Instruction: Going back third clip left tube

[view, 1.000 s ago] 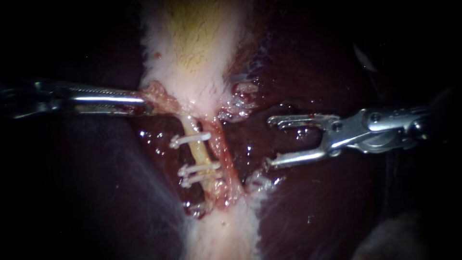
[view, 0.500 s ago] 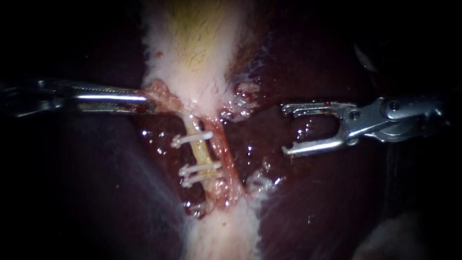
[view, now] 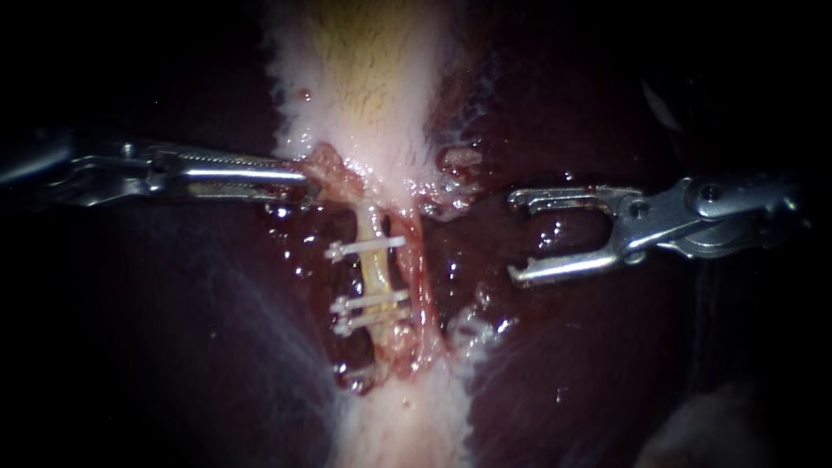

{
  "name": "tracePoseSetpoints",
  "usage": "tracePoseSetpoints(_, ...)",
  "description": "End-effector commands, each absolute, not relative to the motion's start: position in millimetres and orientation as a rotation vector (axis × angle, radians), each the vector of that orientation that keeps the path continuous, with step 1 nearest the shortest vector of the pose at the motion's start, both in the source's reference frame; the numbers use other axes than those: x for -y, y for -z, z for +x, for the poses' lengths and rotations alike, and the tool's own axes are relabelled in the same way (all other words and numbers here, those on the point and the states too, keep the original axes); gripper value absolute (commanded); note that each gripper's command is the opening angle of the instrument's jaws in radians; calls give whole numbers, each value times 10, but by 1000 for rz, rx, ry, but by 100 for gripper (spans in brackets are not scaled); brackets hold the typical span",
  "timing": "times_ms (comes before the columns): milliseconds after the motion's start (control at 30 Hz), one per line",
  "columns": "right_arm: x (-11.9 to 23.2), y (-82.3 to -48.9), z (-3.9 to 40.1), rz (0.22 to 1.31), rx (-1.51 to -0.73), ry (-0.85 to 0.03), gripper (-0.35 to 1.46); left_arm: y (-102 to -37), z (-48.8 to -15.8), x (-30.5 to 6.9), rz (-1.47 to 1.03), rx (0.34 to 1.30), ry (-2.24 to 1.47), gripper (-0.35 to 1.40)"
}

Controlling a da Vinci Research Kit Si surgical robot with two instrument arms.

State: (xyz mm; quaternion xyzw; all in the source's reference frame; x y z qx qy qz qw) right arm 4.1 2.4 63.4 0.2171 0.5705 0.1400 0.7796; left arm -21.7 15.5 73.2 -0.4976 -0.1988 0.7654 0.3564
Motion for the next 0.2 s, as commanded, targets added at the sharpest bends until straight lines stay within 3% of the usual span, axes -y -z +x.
tracePoseSetpoints(33, -24, -634, 41, 469, -1233, -303, 50, -732, -217, -154, -1284, 514, -1977, -35)
tracePoseSetpoints(200, -23, -634, 41, 469, -1233, -302, 50, -734, -216, -156, -1282, 515, -1980, -35)
